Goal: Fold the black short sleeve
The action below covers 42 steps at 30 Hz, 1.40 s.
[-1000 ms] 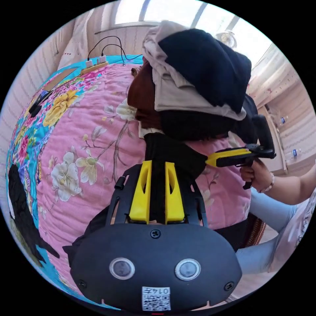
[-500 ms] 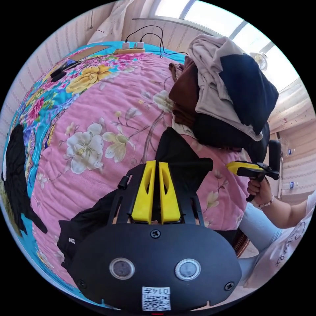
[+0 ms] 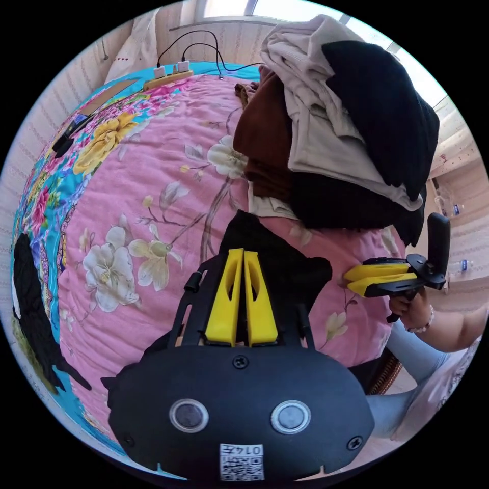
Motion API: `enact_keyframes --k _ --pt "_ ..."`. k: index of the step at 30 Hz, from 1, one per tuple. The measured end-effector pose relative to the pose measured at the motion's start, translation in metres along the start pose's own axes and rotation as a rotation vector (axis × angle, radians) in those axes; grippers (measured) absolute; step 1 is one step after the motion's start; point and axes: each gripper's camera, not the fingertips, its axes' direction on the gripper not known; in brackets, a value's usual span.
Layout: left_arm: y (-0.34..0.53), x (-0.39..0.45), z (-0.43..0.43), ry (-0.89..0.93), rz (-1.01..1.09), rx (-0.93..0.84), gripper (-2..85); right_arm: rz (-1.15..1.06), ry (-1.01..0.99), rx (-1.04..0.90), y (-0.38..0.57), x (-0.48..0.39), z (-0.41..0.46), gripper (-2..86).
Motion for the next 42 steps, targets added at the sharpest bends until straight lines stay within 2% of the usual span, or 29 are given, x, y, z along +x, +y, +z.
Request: enact_keyframes --k 4,7,15,17,20,25,27,32,38,42 --pt "0.013 -0.022 -0.023 -0.043 -0.049 0.062 -0.9 -0.043 0.003 -0.01 0.006 -0.008 0.005 5.8" --pt "0.018 -0.04 -0.028 -0.007 -0.111 0.075 -1.0 -0.055 0.018 -0.025 0.008 -0.014 0.013 5.7" --pt "0.035 -0.06 -0.023 0.022 -0.179 0.076 -1.0 0.05 0.014 0.141 -0.006 -0.015 0.027 7.6" --pt "0.038 -0.06 -0.024 0.025 -0.175 0.078 -1.0 0.081 -0.019 0.169 -0.011 -0.015 0.033 7.4" --pt "0.04 -0.057 -0.029 0.054 -0.149 0.104 -1.0 0.15 -0.008 0.197 -0.015 -0.014 0.031 2.4" --pt "0.03 -0.033 -0.037 0.108 -0.016 0.146 -1.0 0.127 -0.01 0.256 0.014 -0.025 -0.011 0.5" --pt "0.026 -0.016 -0.023 0.189 0.028 0.11 -1.0 0.148 0.018 0.223 0.033 -0.021 -0.02 0.3" --pt "0.029 0.011 0.018 0.142 0.075 -0.037 -0.8 0.24 0.038 0.15 0.048 -0.006 -0.001 0.2" --pt "0.055 0.008 -0.01 0.062 0.062 0.008 1.9 0.253 -0.004 0.153 0.047 -0.018 0.01 0.2" --pt "0.085 0.007 -0.03 0.151 0.057 0.077 1.5 0.238 0.013 0.157 0.047 -0.035 0.018 0.2"
